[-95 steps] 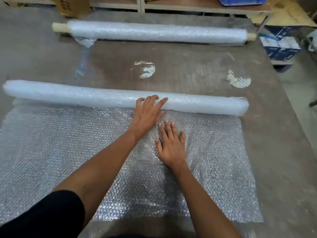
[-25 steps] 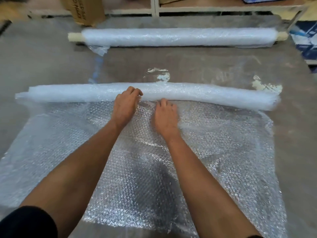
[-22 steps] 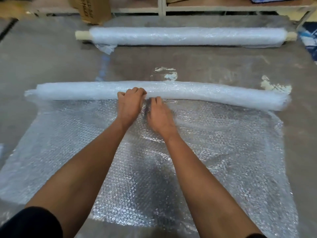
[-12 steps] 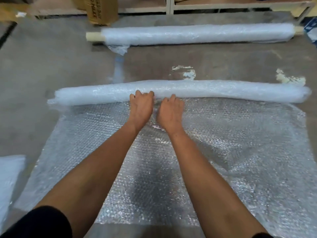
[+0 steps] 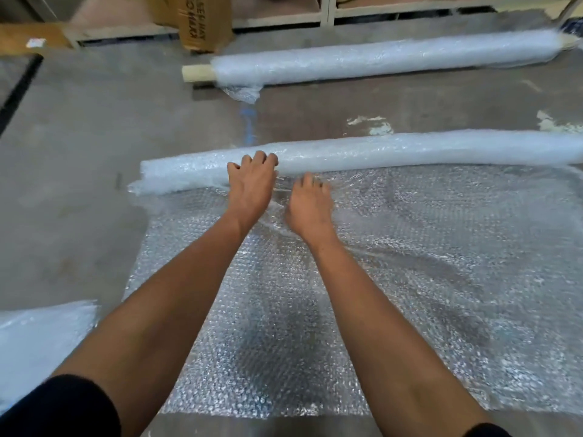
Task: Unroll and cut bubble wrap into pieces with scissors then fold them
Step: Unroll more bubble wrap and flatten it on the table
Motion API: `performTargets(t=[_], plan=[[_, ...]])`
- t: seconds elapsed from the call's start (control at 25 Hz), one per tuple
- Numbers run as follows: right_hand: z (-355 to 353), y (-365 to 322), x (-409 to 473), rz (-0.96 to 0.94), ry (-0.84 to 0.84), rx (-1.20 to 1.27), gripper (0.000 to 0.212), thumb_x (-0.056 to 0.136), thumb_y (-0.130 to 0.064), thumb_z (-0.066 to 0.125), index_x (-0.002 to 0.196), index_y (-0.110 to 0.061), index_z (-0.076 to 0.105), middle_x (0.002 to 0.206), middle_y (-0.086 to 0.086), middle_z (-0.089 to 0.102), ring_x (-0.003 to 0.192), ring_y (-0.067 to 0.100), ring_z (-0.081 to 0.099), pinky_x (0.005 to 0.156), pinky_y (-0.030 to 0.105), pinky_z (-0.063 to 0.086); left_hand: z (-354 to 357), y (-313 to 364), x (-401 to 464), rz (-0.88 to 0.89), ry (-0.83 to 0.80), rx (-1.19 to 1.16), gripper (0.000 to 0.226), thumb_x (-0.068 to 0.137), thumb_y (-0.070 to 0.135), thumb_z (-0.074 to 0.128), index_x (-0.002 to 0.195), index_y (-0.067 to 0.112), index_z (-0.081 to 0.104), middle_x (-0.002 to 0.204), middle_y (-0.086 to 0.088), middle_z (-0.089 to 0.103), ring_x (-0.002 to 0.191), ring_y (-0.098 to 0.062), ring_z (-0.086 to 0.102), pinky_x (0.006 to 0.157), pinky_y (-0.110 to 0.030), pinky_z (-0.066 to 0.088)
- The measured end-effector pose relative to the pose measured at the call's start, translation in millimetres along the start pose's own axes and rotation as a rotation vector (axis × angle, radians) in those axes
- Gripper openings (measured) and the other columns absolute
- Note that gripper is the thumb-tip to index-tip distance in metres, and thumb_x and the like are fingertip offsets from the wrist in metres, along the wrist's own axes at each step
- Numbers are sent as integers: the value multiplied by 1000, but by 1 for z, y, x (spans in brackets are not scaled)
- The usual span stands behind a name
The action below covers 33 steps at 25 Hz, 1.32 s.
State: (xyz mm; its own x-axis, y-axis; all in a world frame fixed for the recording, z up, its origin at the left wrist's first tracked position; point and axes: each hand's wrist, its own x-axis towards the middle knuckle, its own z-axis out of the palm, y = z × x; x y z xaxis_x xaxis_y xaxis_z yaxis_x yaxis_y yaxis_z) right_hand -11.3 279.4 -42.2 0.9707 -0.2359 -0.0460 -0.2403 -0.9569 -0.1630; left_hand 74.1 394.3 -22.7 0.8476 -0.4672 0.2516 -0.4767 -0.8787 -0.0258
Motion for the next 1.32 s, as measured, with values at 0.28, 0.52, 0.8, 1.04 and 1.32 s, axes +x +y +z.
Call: performTargets(t=[0.28,0.52,0.8,1.04,1.32], plan=[[15,-60,9,-19,18,-44,49,106,-54,40,142,-25,54,143,14,53,132,35,52,107,59,40,10,-42,-23,-94,21,-57,34,100,9,59,131,24,61,124,-5,63,100,-30,66,84,-47,44],[23,-101,22,-148,-59,96,79,99,-45,64,158,-3,32,155,19,40,144,36,41,124,51,31,12,-81,-12,80,-69,-143,59,94,1,63,147,26,58,139,0,63,120,-25,58,96,-42,48],[26,-119,31,-237,-88,-25,66,103,-64,37,149,-19,52,154,15,47,141,32,43,116,54,35,4,-121,1,195,-161,-331,52,106,16,55,156,30,51,161,1,50,146,-20,46,121,-41,39],[30,-115,18,-255,-95,-5,72,109,-60,27,163,-13,33,174,17,22,161,37,19,131,57,18,3,-124,2,218,-197,-363,50,108,35,38,158,31,48,171,10,32,156,-17,34,126,-46,34],[16,-58,-77,-68,119,250,69,112,-60,24,170,-23,17,179,2,4,165,17,1,134,45,2,-29,-62,-116,-184,85,-563,47,115,29,44,161,21,38,172,2,30,157,-16,30,128,-50,27]])
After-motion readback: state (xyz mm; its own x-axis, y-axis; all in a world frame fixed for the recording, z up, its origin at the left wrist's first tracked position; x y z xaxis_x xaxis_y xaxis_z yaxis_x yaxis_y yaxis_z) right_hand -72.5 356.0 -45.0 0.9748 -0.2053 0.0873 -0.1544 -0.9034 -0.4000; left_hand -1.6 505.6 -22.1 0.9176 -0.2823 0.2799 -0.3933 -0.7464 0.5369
